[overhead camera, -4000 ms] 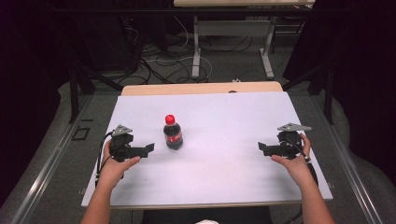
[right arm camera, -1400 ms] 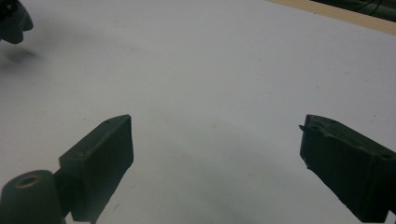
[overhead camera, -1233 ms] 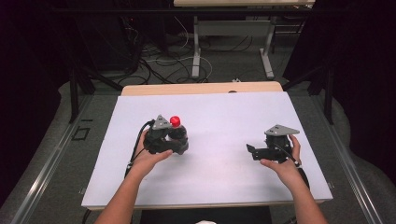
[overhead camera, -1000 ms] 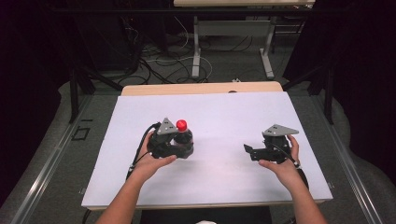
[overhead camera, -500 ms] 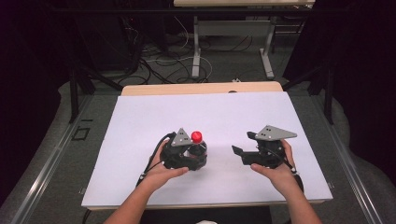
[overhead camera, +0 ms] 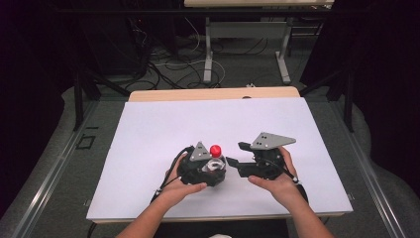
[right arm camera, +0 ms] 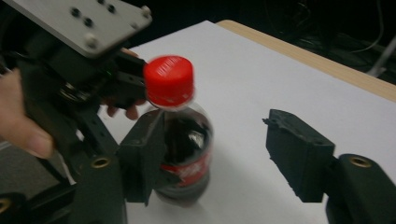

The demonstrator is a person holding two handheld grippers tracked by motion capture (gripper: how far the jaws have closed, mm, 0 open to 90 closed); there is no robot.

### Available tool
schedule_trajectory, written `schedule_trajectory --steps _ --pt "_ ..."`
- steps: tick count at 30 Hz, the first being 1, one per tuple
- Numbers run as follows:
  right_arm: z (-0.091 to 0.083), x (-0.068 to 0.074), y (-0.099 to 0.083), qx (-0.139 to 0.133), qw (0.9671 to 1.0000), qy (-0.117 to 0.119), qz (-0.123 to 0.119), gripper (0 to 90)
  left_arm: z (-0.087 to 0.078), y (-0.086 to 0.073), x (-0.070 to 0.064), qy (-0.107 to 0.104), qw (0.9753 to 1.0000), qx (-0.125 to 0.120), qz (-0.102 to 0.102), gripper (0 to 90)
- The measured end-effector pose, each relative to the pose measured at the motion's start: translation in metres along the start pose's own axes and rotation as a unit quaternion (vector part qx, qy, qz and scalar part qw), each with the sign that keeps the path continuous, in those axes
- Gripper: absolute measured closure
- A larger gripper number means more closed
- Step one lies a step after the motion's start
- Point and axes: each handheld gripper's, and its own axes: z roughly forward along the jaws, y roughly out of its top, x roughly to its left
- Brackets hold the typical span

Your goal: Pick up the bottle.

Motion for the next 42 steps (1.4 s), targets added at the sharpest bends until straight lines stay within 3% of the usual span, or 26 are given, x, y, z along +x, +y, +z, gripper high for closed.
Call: schedule_trajectory --steps 2,5,8,15,23,28,37,38,41,42 --pt "0.003 0.004 0.005 0.007 0.9999 0.011 0.001 41.5 0.0 0.0 0.001 -0.001 1.0 0.003 0.002 29.9" --pt "0.009 0.01 0.011 0.014 0.9998 0.009 -0.011 43.6 -0.001 0.0 0.001 0.002 0.9999 0.007 0.01 29.8" --pt "0.017 0.016 0.015 0.019 0.9995 0.023 -0.01 51.2 0.0 0.0 0.0 0.0 1.0 0.006 0.007 29.9" --pt "0.028 0.022 0.02 0.032 0.9992 0.018 -0.013 53.6 0.0 0.0 -0.006 0.001 0.9999 0.001 0.013 29.8" --pt "0.036 0.022 0.022 0.032 0.9993 0.013 -0.017 55.9 0.0 0.001 -0.008 -0.008 0.9997 0.011 0.02 29.9" --pt "0.037 0.023 0.021 0.026 0.9991 0.013 -0.029 59.6 0.003 0.0 -0.009 -0.004 0.9997 0.002 0.024 29.9" --pt "0.035 0.017 0.023 0.022 0.9992 0.031 -0.016 61.1 0.001 0.0 -0.008 -0.02 0.9996 0.001 0.018 29.8" --pt "0.035 0.017 0.023 0.023 0.9992 0.031 -0.012 61.1 0.003 0.0 -0.009 -0.016 0.9997 -0.017 0.012 29.7" --pt "0.034 0.016 0.024 0.024 0.9991 0.035 -0.011 61.2 0.001 0.0 -0.007 -0.022 0.9995 -0.015 0.018 29.6" --pt "0.034 0.016 0.024 0.024 0.9991 0.035 -0.011 61.2 0.002 -0.001 -0.008 -0.015 0.9994 -0.024 0.021 29.6"
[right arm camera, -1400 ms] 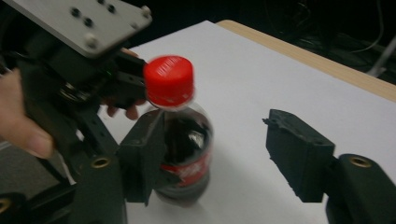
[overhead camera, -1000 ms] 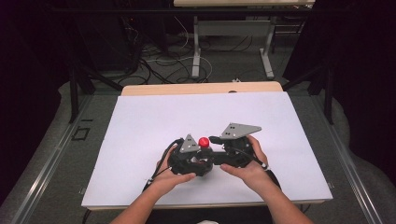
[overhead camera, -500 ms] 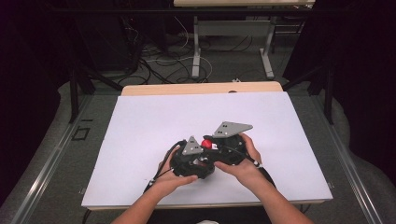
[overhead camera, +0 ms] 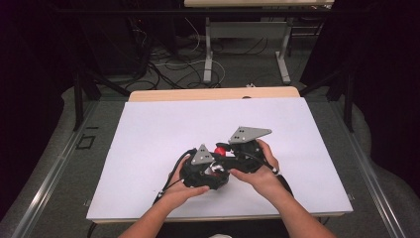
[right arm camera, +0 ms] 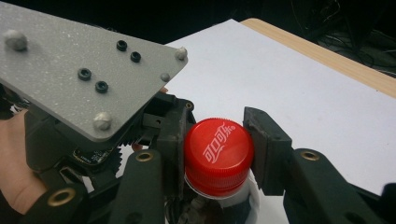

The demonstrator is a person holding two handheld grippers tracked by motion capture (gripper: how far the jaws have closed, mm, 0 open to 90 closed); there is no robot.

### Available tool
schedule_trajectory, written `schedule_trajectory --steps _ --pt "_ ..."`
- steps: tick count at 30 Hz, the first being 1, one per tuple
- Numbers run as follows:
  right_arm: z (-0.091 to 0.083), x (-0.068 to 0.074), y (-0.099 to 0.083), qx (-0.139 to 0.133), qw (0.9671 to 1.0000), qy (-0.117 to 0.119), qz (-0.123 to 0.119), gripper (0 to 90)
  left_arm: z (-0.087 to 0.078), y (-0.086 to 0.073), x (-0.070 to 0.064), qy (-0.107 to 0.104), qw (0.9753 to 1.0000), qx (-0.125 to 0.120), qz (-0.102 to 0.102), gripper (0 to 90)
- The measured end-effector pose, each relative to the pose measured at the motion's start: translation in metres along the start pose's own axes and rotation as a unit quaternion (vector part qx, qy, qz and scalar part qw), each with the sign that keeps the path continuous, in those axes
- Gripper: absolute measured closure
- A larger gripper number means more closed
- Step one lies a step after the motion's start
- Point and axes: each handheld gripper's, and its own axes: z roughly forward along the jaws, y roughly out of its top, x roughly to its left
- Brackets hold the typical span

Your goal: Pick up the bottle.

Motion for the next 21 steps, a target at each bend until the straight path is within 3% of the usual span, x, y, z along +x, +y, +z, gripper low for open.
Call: schedule_trajectory --steps 6,9,14,18,19,21 --pt "-0.0014 0.0006 0.0049 0.01 0.9999 -0.001 -0.007 61.5 -0.0019 -0.0006 0.0012 -0.013 0.9999 -0.008 -0.001 29.4" --pt "-0.0009 0.0 0.0059 0.003 1.0 0.002 -0.006 61.4 -0.0021 -0.0012 0.0014 -0.001 0.9998 -0.019 0.0 29.9" --pt "0.0005 0.0007 0.0063 0.002 0.9998 0.009 -0.02 61.4 -0.005 -0.001 0.005 -0.025 0.9996 -0.011 -0.002 30.4" --pt "-0.0003 -0.0012 0.0092 0.012 0.9976 0.045 -0.052 61.6 -0.0065 -0.0024 0.0065 -0.046 0.9988 -0.016 0.007 30.3" --pt "-0.0005 -0.0026 0.0097 0.01 0.9966 0.056 -0.059 61.6 -0.0083 -0.003 0.0085 -0.065 0.9976 -0.021 0.012 30.3" --pt "-0.0009 -0.0053 0.01 0.004 0.9946 0.079 -0.067 61.5 -0.0098 -0.0029 0.0088 -0.067 0.9974 -0.019 0.017 30.3"
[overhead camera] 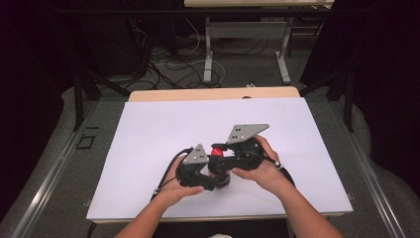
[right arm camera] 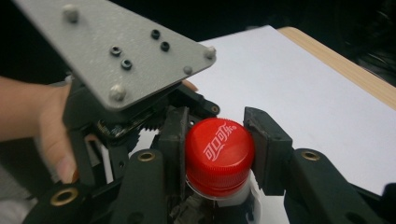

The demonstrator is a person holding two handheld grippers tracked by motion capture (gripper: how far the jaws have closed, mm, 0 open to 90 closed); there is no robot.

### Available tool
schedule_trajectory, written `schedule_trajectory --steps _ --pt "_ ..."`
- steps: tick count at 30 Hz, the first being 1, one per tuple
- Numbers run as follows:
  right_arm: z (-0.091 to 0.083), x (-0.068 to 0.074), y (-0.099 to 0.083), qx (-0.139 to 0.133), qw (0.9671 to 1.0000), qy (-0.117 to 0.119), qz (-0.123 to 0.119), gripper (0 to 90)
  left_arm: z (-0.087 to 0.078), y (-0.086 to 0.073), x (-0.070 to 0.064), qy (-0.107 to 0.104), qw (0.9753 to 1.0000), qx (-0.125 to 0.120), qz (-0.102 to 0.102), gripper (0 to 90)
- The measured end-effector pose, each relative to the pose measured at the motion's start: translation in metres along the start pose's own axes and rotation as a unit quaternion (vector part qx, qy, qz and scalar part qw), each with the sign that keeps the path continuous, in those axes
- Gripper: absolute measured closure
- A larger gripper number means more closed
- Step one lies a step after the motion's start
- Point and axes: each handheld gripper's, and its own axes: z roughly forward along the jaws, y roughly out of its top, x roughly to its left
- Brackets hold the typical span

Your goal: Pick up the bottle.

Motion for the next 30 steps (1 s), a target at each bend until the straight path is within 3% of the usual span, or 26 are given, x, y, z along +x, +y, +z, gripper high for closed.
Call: schedule_trajectory --steps 1,5,7,10,12,13,15,20,22,24,29,30 --pt "0.0 -0.002 0.0 0.004 0.9999 0.011 -0.005 61.4 0.0 0.0 0.0 0.0 1.0 0.0 0.0 30.3" --pt "-0.001 -0.003 0.0 -0.008 0.9999 -0.002 0.005 60.2 -0.001 0.003 -0.001 0.025 0.9996 0.002 -0.01 30.2" --pt "-0.001 0.003 0.0 -0.014 0.9993 -0.034 0.01 50.7 -0.001 0.005 -0.003 0.042 0.999 0.012 -0.01 30.2" --pt "-0.001 0.011 0.0 -0.016 0.9977 -0.066 0.004 50.2 0.0 0.004 -0.002 0.059 0.9979 0.012 -0.023 30.2" --pt "-0.001 0.013 0.0 -0.014 0.9972 -0.073 0.004 50.4 0.001 0.004 -0.001 0.065 0.9975 0.014 -0.023 30.2" --pt "0.0 0.016 0.0 -0.014 0.996 -0.088 -0.005 51.1 0.001 0.004 -0.001 0.07 0.9972 0.017 -0.02 30.2" --pt "0.001 0.017 -0.001 -0.011 0.9956 -0.092 -0.005 51.7 0.0 0.005 0.0 0.068 0.9971 0.03 -0.019 30.2" --pt "0.004 0.019 -0.002 -0.014 0.9938 -0.11 -0.007 54.4 0.003 0.004 -0.002 0.074 0.9967 0.024 -0.025 30.2" --pt "0.005 0.019 -0.003 -0.015 0.9928 -0.118 -0.009 58.0 0.002 0.005 -0.002 0.069 0.9968 0.035 -0.02 30.2" --pt "0.004 0.017 -0.003 -0.018 0.9946 -0.102 0.011 60.7 0.003 0.004 -0.003 0.073 0.9967 0.026 -0.023 30.3" --pt "0.001 0.01 -0.002 -0.011 0.9976 -0.068 0.001 61.3 0.002 0.003 -0.003 0.056 0.998 0.026 -0.014 30.3" --pt "-0.002 0.006 0.0 -0.005 0.9991 -0.041 -0.01 61.4 0.001 0.004 -0.003 0.045 0.9985 0.029 -0.012 30.3"
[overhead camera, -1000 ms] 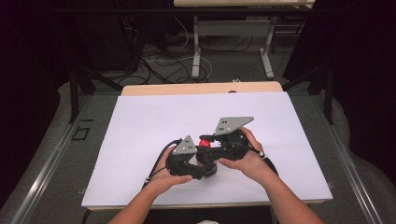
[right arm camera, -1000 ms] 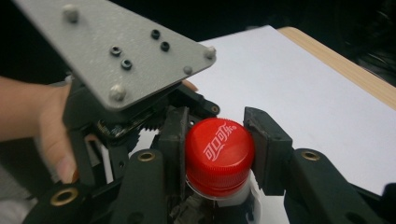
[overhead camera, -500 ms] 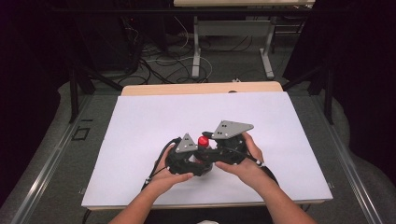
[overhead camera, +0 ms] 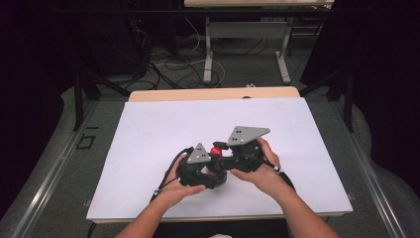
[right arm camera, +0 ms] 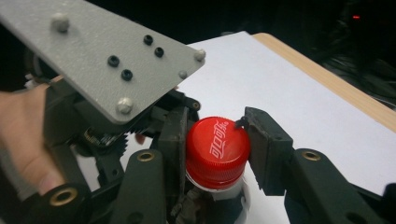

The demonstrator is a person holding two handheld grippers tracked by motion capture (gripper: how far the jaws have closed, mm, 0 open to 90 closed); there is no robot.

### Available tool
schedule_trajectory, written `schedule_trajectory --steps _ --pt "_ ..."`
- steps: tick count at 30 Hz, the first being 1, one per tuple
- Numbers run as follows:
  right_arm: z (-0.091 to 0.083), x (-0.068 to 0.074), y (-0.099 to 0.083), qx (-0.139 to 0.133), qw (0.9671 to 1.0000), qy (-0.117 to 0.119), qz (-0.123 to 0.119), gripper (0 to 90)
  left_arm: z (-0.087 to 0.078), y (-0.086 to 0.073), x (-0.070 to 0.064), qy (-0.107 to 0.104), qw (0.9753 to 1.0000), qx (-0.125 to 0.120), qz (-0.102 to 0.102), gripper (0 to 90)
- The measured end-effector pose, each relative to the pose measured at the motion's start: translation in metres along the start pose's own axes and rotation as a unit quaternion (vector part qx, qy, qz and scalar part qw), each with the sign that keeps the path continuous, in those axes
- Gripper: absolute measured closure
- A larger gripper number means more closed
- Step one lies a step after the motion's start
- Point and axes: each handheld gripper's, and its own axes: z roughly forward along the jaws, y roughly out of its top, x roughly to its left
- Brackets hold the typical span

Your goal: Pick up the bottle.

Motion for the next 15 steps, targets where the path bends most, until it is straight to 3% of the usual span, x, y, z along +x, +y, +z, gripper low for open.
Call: schedule_trajectory --steps 1,4,5,6,8,9,10,11,15 --pt "0.0 0.0 0.0 0.0 1.0 0.0 0.0 61.4 0.0 0.0 0.0 -0.006 1.0 -0.003 0.002 30.3" --pt "-0.003 -0.008 0.002 0.002 0.9991 0.04 -0.012 61.5 -0.002 0.0 0.001 -0.021 0.9997 -0.007 0.008 30.3" --pt "-0.003 -0.012 0.002 0.0 0.9975 0.062 -0.035 61.2 -0.002 0.001 0.0 -0.017 0.9998 -0.007 0.009 30.2" --pt "-0.003 -0.012 0.002 0.0 0.9975 0.062 -0.035 61.2 -0.002 0.001 0.0 -0.017 0.9998 -0.007 0.009 30.2" --pt "-0.003 -0.012 0.002 -0.005 0.9979 0.056 -0.033 60.8 -0.002 0.001 0.0 -0.01 0.9999 -0.001 0.004 30.2" --pt "-0.002 -0.008 0.001 -0.007 0.9992 0.035 -0.018 56.8 -0.001 0.001 0.0 0.0 1.0 -0.007 -0.001 30.2" --pt "-0.002 -0.008 0.001 -0.007 0.9992 0.035 -0.018 56.8 -0.002 0.002 0.001 0.001 1.0 0.004 -0.002 30.2" --pt "-0.001 -0.003 0.0 -0.011 0.9999 0.009 -0.01 51.7 -0.001 0.001 0.002 0.01 0.9999 0.005 -0.005 30.2" --pt "0.001 0.007 -0.003 -0.014 0.999 -0.041 -0.011 50.2 0.001 0.0 0.003 0.025 0.9996 0.003 -0.015 30.2"
